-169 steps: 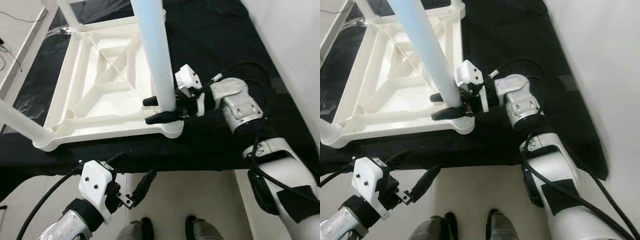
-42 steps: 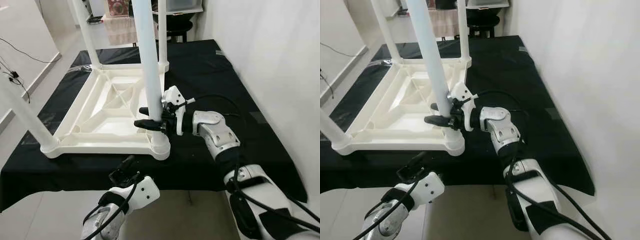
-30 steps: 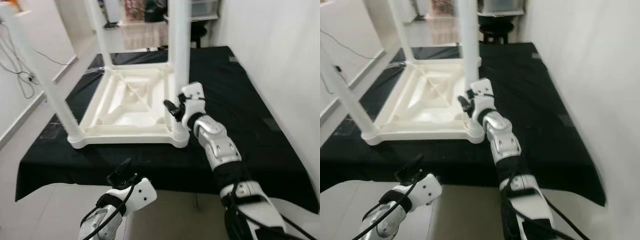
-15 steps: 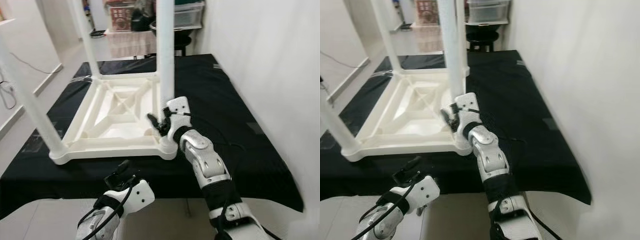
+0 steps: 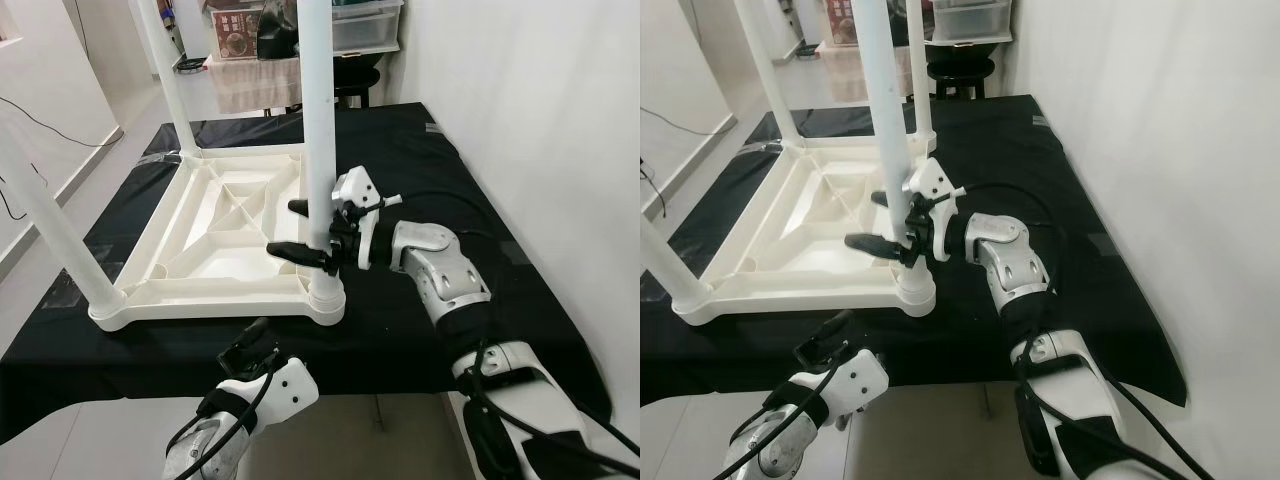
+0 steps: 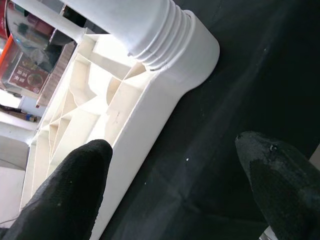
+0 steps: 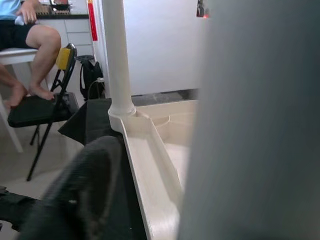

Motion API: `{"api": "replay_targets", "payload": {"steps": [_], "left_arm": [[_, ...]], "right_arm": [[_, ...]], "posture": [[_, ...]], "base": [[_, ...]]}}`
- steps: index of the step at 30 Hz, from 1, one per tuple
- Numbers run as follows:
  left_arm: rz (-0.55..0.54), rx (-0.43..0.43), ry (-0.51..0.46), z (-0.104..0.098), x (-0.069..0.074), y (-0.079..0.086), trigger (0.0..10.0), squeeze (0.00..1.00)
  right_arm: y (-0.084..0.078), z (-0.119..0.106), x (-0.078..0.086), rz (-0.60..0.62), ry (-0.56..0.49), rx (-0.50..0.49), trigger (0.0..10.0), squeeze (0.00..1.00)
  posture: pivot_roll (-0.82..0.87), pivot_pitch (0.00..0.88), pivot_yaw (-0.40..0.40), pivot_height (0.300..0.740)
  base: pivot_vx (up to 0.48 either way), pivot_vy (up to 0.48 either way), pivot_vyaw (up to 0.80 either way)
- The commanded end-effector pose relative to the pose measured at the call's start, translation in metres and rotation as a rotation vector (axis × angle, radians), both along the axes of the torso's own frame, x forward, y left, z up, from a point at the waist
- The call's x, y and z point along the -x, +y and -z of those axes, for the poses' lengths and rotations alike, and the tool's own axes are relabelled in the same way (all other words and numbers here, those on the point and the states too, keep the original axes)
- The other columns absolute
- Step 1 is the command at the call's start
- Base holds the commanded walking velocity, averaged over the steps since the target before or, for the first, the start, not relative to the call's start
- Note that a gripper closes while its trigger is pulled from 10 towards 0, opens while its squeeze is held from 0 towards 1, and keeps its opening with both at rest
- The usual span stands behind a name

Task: Building children table

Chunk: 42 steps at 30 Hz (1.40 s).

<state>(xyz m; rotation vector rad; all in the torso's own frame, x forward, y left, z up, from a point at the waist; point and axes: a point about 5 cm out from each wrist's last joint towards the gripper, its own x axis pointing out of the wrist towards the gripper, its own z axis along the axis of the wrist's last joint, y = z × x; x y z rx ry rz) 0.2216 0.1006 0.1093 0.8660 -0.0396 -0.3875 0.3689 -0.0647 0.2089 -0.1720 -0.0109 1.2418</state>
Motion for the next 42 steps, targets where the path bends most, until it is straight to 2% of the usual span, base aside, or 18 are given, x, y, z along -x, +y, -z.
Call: {"api": "replay_targets", "payload": {"steps": [1, 9, 17, 18, 19, 20, 21, 22, 23, 27, 28, 30, 32, 33, 34, 35, 39, 42], "left_arm": [[-0.001, -0.015, 0.015, 0.003, 0.002, -0.001, 10.0, 0.0], [-0.001, -0.011, 0.015, 0.003, 0.002, -0.004, 10.0, 0.0], [-0.002, -0.009, 0.016, 0.002, 0.003, -0.005, 10.0, 0.0], [-0.003, -0.016, 0.001, 0.001, 0.004, -0.004, 10.0, 0.0], [-0.002, -0.016, 0.004, 0.0, 0.004, -0.004, 10.0, 0.0], [-0.002, -0.016, 0.004, 0.0, 0.004, -0.004, 10.0, 0.0], [-0.001, -0.015, 0.008, 0.0, 0.005, -0.004, 10.0, 0.0], [-0.001, -0.015, 0.008, 0.0, 0.005, -0.004, 10.0, 0.0], [-0.002, -0.015, 0.006, -0.001, 0.005, -0.003, 10.0, 0.0], [-0.022, 0.017, 0.0, -0.004, 0.002, 0.0, 10.0, 0.0], [-0.072, 0.113, -0.027, -0.012, -0.002, 0.005, 10.0, 0.0], [-0.095, 0.16, -0.037, -0.015, -0.004, 0.007, 10.0, 0.0], [-0.216, 0.338, -0.058, -0.026, -0.008, 0.019, 10.0, 0.0], [-0.216, 0.338, -0.058, -0.026, -0.008, 0.019, 10.0, 0.0], [-0.34, 0.502, -0.093, -0.037, -0.013, 0.037, 10.0, 0.0], [-0.382, 0.569, -0.106, -0.041, -0.014, 0.044, 10.0, 0.0], [-0.408, 0.612, -0.115, -0.044, -0.015, 0.049, 10.0, 0.0], [-0.447, 0.744, -0.112, -0.043, -0.015, 0.053, 10.0, 0.0]], "right_arm": [[0.008, 0.008, 0.0, -0.012, 0.03, 0.019, 0.0, 0.0], [0.003, 0.021, -0.002, 0.016, 0.077, 0.039, 0.0, 0.0], [-0.016, 0.035, -0.004, 0.107, 0.098, 0.053, 0.0, 0.0], [-0.018, 0.041, -0.002, 0.184, 0.103, 0.052, 0.0, 0.0], [-0.023, 0.049, -0.006, 0.452, 0.082, 0.046, 0.0, 0.0], [-0.023, 0.049, -0.006, 0.452, 0.082, 0.046, 0.0, 0.0], [-0.028, 0.053, -0.007, 0.65, 0.064, 0.045, 0.0, 0.0], [-0.028, 0.053, -0.007, 0.65, 0.064, 0.045, 0.0, 0.0], [-0.027, 0.063, 0.007, 0.791, 0.09, 0.011, 0.0, 0.0], [-0.016, 0.073, 0.032, 0.835, 0.091, 0.004, 0.0, 0.0], [-0.01, 0.072, 0.033, 0.818, 0.067, 0.001, 0.0, 0.0], [-0.01, 0.07, 0.031, 0.817, 0.057, -0.003, 0.0, 0.0], [-0.008, 0.065, 0.028, 0.836, 0.054, -0.01, 0.0, 0.0], [-0.008, 0.065, 0.028, 0.836, 0.054, -0.01, 0.0, 0.0], [-0.004, 0.057, 0.025, 0.779, 0.036, -0.03, 10.0, 0.07], [-0.002, 0.052, 0.025, 0.732, 0.035, -0.054, 10.0, 1.0], [0.0, 0.049, 0.026, 0.702, 0.035, -0.07, 10.0, 1.0], [0.008, 0.023, 0.028, 0.371, 0.062, -0.182, 10.0, 1.0]], "posture": [[0.02, 0.069, 0.006, 0.74], [0.02, 0.077, 0.009, 0.74], [0.0, 0.093, 0.01, 0.74], [-0.01, 0.102, 0.003, 0.74], [-0.01, 0.104, 0.002, 0.74], [-0.01, 0.104, 0.002, 0.74], [-0.01, 0.104, 0.002, 0.74], [-0.01, 0.104, 0.002, 0.74], [-0.02, 0.116, 0.011, 0.74], [-0.04, 0.102, 0.023, 0.74], [-0.04, 0.094, 0.017, 0.74], [-0.04, 0.094, 0.017, 0.74], [-0.04, 0.094, 0.021, 0.74], [-0.04, 0.094, 0.021, 0.74], [-0.04, 0.09, 0.021, 0.74], [-0.03, 0.088, 0.018, 0.74], [-0.03, 0.088, 0.018, 0.74], [-0.03, 0.078, 0.016, 0.74]], "base": [[0.0, 0.0, 0.0], [0.0, 0.0, 0.0], [0.0, 0.0, 0.0], [0.0, 0.0, 0.0], [0.0, 0.0, 0.0], [0.0, 0.0, 0.0], [0.0, 0.0, 0.0], [0.0, 0.0, 0.0], [0.0, 0.0, 0.0], [0.0, 0.0, 0.0], [0.0, 0.0, 0.0], [0.0, 0.0, 0.0], [0.0, 0.0, 0.0], [0.0, 0.0, 0.0], [0.0, 0.0, 0.0], [0.0, 0.0, 0.0], [0.0, 0.0, 0.0], [0.0, 0.0, 0.0]]}}
